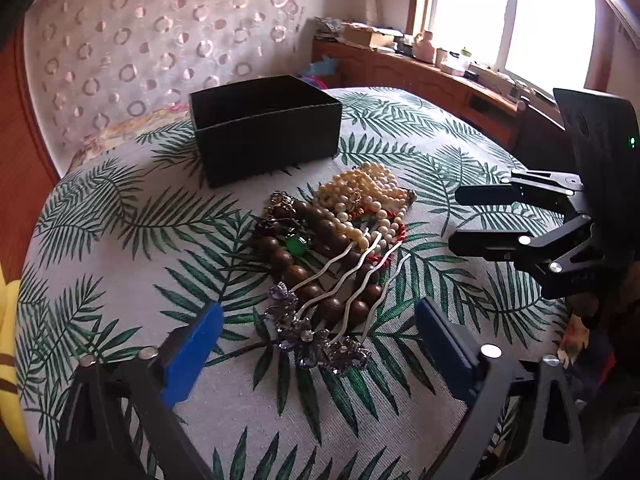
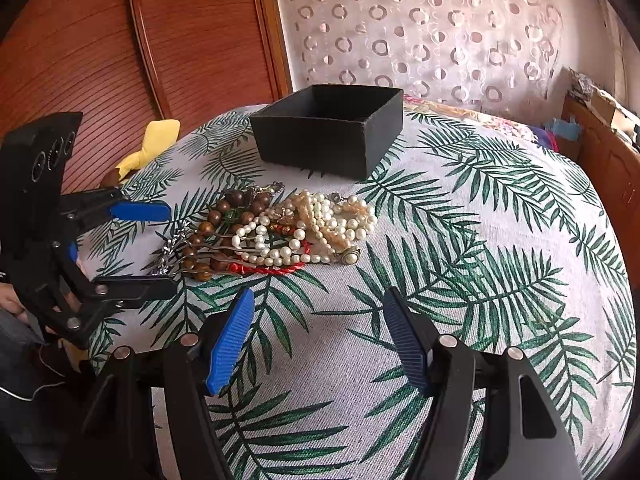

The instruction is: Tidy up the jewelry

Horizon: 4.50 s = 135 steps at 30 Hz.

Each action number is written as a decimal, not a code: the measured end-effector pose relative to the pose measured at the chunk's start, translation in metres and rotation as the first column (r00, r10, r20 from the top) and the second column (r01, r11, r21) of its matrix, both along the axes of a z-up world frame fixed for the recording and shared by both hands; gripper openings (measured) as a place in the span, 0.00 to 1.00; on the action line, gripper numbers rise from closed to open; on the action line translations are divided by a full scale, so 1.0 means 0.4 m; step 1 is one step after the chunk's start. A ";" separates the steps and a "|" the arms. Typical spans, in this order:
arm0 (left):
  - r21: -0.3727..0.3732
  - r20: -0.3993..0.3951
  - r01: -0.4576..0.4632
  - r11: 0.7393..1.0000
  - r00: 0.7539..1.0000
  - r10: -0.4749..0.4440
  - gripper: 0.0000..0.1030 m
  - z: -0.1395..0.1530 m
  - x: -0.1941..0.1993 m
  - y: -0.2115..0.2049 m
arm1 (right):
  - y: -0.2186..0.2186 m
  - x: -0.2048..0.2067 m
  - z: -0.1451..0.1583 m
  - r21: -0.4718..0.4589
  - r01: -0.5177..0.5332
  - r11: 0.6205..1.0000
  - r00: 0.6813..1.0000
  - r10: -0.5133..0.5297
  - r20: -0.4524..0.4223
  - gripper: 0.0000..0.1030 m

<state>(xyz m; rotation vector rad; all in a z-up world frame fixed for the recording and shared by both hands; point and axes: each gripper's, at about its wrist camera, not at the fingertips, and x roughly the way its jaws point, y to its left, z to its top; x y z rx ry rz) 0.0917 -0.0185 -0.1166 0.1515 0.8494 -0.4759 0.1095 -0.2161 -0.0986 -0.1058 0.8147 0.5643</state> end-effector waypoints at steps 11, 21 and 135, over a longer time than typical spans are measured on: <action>0.030 -0.007 0.037 0.999 0.999 -0.037 0.56 -0.011 0.011 -0.016 | -0.002 -0.003 0.003 0.001 0.002 1.000 1.000 -0.002 0.005 0.67; -0.011 0.023 0.005 1.000 1.000 -0.005 0.51 0.014 -0.039 0.028 | 0.013 -0.003 -0.001 -0.028 0.000 1.000 1.000 0.001 0.012 0.67; -0.156 0.157 -0.202 0.967 0.961 0.226 0.51 0.136 -0.033 0.196 | 0.189 0.164 0.036 -0.226 -0.232 0.946 0.972 0.236 -0.014 0.34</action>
